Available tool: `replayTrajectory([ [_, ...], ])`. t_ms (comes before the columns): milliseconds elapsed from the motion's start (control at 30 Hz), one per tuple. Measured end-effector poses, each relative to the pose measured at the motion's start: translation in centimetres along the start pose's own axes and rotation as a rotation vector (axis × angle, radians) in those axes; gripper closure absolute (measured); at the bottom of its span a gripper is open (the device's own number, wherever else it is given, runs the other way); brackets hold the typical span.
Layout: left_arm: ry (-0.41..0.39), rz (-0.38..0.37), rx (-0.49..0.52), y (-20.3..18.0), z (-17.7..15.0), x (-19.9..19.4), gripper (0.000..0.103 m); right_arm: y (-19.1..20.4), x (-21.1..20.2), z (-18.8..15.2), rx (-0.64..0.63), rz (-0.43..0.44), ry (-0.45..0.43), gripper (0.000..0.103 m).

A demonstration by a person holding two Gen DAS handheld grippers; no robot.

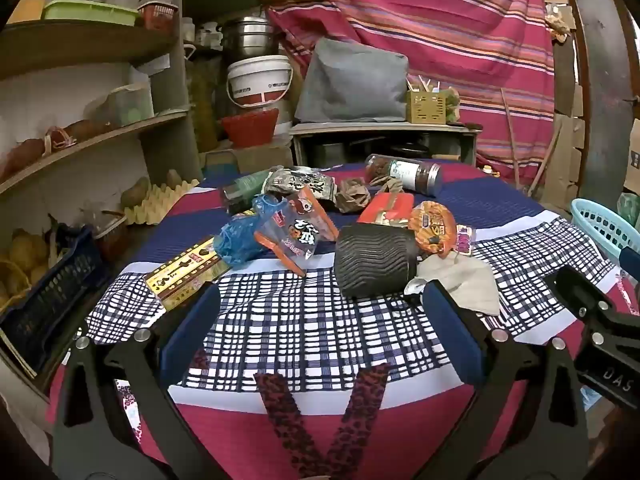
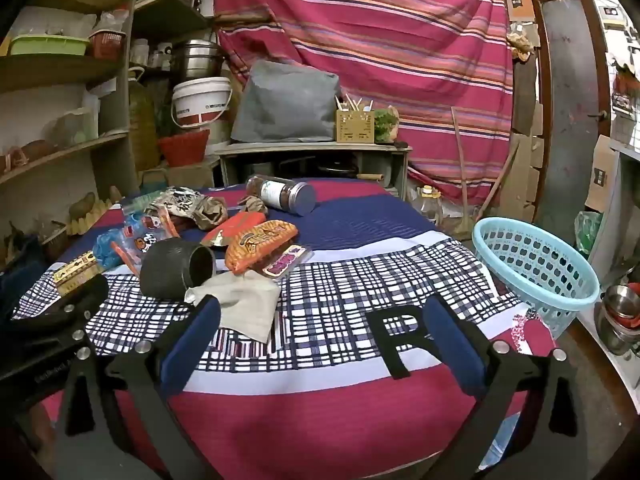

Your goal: Collect trash

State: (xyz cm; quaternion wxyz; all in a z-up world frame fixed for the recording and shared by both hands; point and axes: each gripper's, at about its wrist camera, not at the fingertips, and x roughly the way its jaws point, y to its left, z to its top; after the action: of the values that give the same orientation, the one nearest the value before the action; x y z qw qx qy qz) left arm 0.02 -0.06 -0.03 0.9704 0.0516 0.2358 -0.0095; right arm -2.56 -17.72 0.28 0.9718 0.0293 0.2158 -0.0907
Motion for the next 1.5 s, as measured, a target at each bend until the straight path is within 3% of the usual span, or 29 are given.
replayTrajectory([
  [1500,-0.007,0.01,0.004,0.25,-0.08,-0.33,0.005,-0.15,-0.09,0.34,0.002,-0.002,0.005,0.004],
])
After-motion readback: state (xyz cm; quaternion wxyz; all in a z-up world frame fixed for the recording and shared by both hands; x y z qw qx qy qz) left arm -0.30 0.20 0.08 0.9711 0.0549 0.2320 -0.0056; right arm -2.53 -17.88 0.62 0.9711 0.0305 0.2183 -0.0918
